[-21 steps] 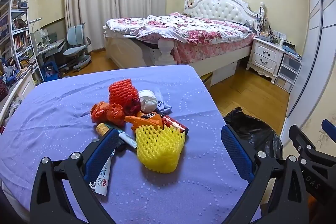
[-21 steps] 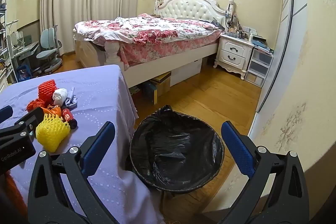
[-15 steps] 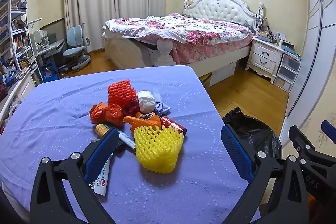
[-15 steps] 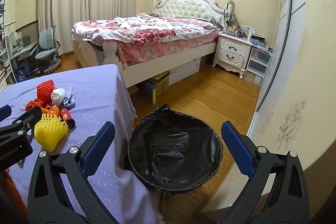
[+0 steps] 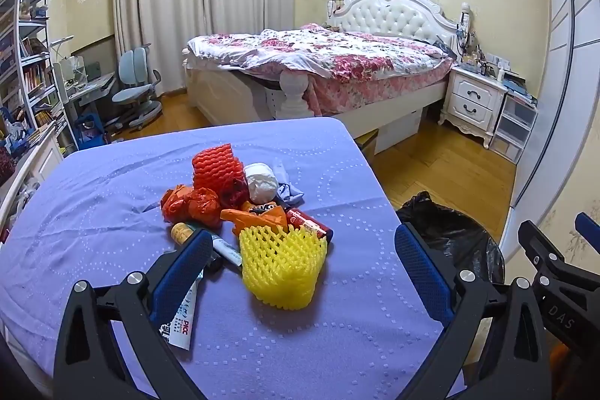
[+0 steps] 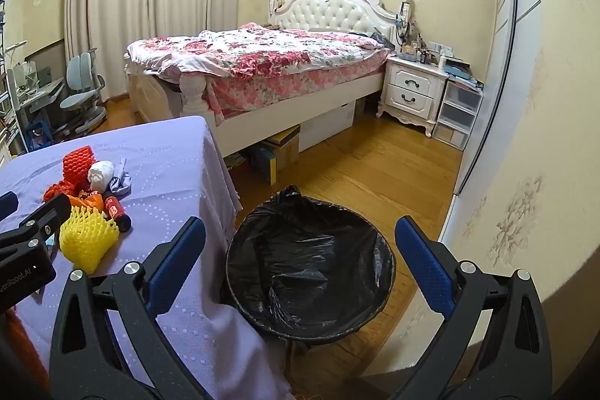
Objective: Collect trash
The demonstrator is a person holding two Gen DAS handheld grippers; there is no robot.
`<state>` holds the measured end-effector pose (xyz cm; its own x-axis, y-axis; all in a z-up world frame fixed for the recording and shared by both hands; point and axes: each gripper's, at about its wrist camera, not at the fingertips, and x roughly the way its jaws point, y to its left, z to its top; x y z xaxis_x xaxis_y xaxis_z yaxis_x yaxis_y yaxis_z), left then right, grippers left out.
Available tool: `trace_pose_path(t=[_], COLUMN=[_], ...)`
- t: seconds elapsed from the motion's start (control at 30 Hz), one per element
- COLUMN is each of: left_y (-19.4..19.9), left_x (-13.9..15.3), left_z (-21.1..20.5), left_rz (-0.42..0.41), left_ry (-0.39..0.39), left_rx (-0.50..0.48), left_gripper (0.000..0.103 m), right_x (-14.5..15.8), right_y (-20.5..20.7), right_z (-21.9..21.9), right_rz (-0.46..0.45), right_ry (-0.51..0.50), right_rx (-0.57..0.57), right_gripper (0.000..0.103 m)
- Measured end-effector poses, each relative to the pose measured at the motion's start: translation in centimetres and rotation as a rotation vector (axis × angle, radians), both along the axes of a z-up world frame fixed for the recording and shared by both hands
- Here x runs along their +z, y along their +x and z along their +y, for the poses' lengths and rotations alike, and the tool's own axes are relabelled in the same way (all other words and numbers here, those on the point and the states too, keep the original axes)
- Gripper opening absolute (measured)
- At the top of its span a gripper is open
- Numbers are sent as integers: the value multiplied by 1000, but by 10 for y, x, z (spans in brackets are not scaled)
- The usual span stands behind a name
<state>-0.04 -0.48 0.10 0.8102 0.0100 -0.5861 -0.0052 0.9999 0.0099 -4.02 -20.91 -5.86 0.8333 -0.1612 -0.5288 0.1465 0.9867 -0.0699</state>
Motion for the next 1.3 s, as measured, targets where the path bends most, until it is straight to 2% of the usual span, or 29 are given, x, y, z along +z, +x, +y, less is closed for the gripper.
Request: trace_pose_path(t=[1.3], left_y=[-2], left_x=[1], left_z=[1], left_rz=[8], left_ry=[2], left_rx=[1], left_gripper=[97], right_x=[-5], right_y=[-6], right_z=[-8], right_rz=[9], right_ry=[11], right_rx=[-11], right_gripper=[99])
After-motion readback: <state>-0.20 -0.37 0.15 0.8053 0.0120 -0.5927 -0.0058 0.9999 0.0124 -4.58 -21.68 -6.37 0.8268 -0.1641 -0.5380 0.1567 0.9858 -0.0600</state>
